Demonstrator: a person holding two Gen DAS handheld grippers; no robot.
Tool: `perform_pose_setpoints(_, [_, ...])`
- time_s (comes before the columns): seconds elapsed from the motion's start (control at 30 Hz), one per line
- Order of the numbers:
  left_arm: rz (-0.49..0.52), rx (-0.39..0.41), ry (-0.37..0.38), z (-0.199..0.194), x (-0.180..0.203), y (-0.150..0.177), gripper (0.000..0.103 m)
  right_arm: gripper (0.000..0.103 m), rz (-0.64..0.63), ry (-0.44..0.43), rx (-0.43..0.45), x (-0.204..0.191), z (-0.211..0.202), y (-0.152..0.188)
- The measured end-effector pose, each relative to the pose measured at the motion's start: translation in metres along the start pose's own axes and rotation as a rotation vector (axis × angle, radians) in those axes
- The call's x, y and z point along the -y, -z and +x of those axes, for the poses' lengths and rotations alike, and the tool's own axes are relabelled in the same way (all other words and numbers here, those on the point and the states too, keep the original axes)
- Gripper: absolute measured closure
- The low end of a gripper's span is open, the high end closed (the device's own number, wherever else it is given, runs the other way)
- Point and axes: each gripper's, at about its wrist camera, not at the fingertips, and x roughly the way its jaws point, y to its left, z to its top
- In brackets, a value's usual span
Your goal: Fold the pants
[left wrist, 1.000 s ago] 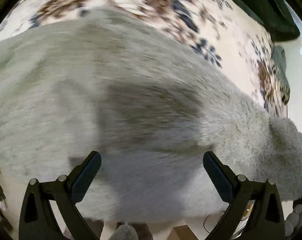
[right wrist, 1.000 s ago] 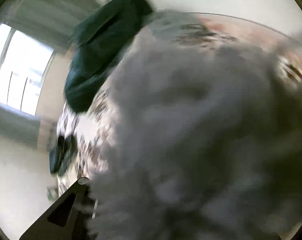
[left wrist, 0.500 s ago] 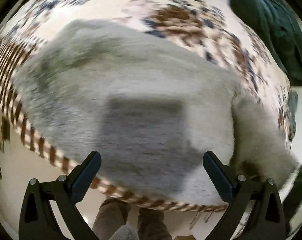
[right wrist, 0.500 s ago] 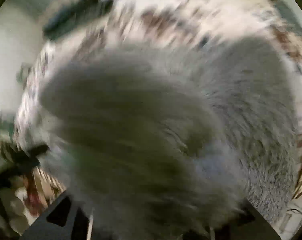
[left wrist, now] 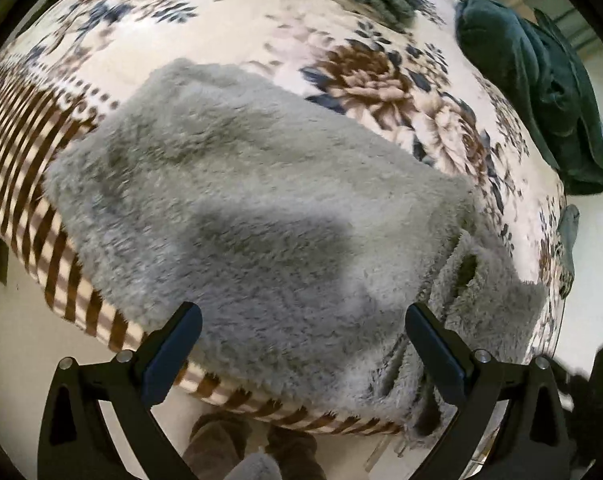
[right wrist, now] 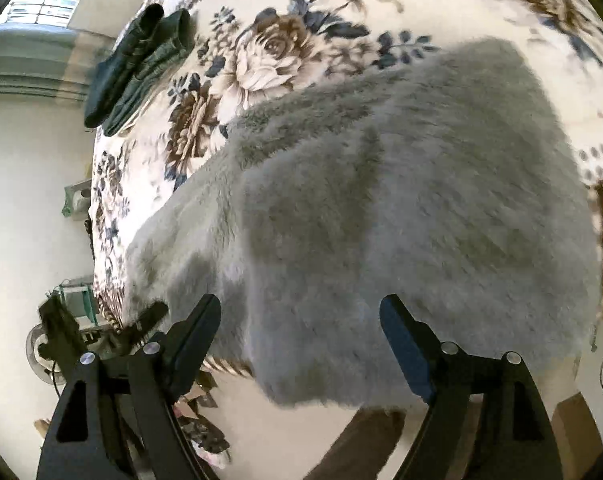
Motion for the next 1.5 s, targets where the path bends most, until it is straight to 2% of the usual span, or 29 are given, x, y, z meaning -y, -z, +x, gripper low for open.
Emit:
perform_pose_setpoints(0.1, [0.022,0.006,-0.015,0.006,0.004,0.002,0.0,0.019,-0.021,0.008,-0.065,-0.024,0.037,-0.013])
perform_pose_setpoints(0.17, [0.028,-0.001,-0.024,0.009,0.003,0.004,0.0,0.021,-0.073,0.092,-0.139,-0.043,0.069,-0.012])
perform_pose_setpoints(0.23, [0.024,-0.014,-0.027,0.012,0.0,0.007,0.0,0.044,-0.113,0.201,-0.145,-0.052,0.092,-0.012])
perform_pose_setpoints(0.27, [0.017,-0.023,-0.025,0.013,-0.003,0.009,0.0,0.07,-0.114,0.233,-0.132,-0.051,0.093,-0.012])
perform_pose_setpoints(0.3, [0.011,-0.031,-0.022,0.013,-0.005,0.011,0.0,0.079,-0.1,0.231,-0.111,-0.049,0.09,-0.011])
perform_pose_setpoints(0.37, [0.005,-0.034,-0.016,0.012,-0.01,0.014,0.0,0.088,-0.043,0.197,-0.052,-0.041,0.072,-0.01])
perform_pose_setpoints(0.57, [-0.019,-0.036,-0.002,0.012,-0.02,0.017,0.0,0.09,0.039,0.143,0.054,-0.037,0.031,-0.008])
perform_pose_setpoints(0.67, [-0.025,-0.021,0.005,0.008,-0.021,0.015,0.0,0.09,0.016,0.13,0.059,-0.057,0.032,-0.012])
perform_pose_setpoints(0.73, [-0.023,-0.016,0.008,0.006,-0.021,0.014,0.0,0.09,-0.005,0.129,0.025,-0.069,0.044,-0.018])
perform_pose_setpoints(0.77, [-0.02,-0.015,0.01,0.005,-0.02,0.013,0.0,0.09,-0.02,0.136,-0.025,-0.073,0.058,-0.021])
perform_pose_setpoints(0.83, [-0.013,-0.013,0.016,0.003,-0.017,0.011,0.0,0.082,0.007,0.147,-0.127,-0.068,0.079,-0.026])
perform_pose_setpoints(0.87, [-0.011,-0.015,0.021,0.002,-0.016,0.01,0.0,0.073,0.02,0.127,-0.152,-0.064,0.082,-0.027])
perform_pose_setpoints(0.9, [-0.01,-0.018,0.034,0.0,-0.013,0.008,0.0,0.046,0.042,0.067,-0.165,-0.057,0.077,-0.027])
perform_pose_setpoints(0.97, [-0.007,-0.016,0.06,-0.004,-0.007,0.004,0.0,0.011,0.078,-0.031,-0.135,-0.046,0.058,-0.024])
perform_pose_setpoints(1.0, [-0.002,-0.011,0.077,-0.008,-0.002,0.001,0.0,0.01,0.084,-0.052,-0.107,-0.04,0.045,-0.021])
perform_pose_setpoints(1.07, [0.024,-0.013,0.118,-0.01,0.014,-0.004,0.0,0.01,0.083,-0.024,-0.029,-0.024,0.011,-0.015])
perform_pose_setpoints(1.13, [0.054,-0.033,0.15,-0.004,0.033,-0.008,0.0,0.01,0.093,0.049,0.055,-0.001,-0.025,-0.008])
perform_pose_setpoints(1.23, [0.119,-0.07,0.183,0.014,0.067,-0.017,0.0,0.01,0.144,0.15,0.13,0.045,-0.065,-0.001])
perform_pose_setpoints(1.33, [0.193,-0.082,0.176,0.042,0.104,-0.031,0.0,0.01,0.203,0.211,0.142,0.098,-0.083,-0.003])
perform_pose_setpoints(1.43, [0.25,-0.116,0.17,0.074,0.132,-0.046,0.002,0.01,0.235,0.215,0.129,0.143,-0.087,-0.011])
perform_pose_setpoints(1.47, [0.265,-0.131,0.166,0.084,0.139,-0.051,0.005,0.01,0.233,0.2,0.127,0.155,-0.087,-0.016])
perform_pose_setpoints(1.5, [0.292,-0.147,0.162,0.095,0.147,-0.054,0.019,0.01,0.228,0.191,0.122,0.16,-0.085,-0.019])
